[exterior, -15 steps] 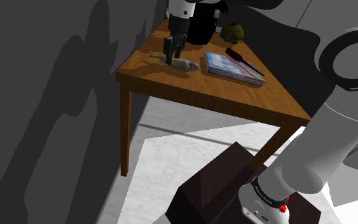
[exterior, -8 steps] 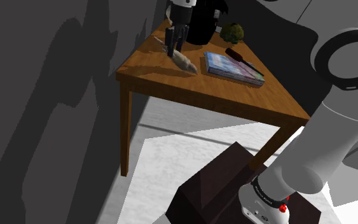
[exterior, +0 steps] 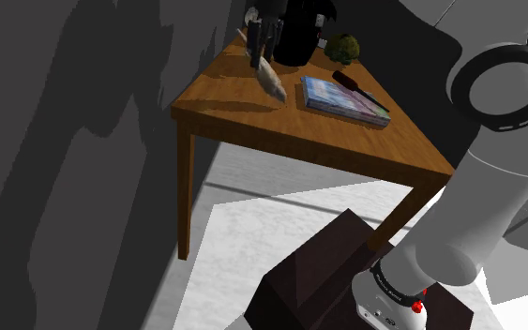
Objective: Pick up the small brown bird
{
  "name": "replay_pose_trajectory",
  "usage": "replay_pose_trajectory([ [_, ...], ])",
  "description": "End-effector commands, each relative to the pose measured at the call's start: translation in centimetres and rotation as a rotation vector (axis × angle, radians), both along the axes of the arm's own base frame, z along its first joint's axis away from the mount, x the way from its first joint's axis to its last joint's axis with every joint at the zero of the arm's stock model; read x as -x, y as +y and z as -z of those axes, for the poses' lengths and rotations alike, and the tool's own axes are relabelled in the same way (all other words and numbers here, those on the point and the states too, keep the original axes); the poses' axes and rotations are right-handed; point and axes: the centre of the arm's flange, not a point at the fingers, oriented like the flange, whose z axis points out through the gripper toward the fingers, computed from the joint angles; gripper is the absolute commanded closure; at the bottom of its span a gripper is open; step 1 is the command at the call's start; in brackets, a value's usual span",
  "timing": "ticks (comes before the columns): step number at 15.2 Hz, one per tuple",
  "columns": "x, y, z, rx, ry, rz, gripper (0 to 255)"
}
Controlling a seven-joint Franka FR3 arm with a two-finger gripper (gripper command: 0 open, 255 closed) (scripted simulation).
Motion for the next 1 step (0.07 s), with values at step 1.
replay_pose_trajectory([
  [1, 0.01, 0.06, -0.23, 0.0, 0.0, 0.0, 255],
])
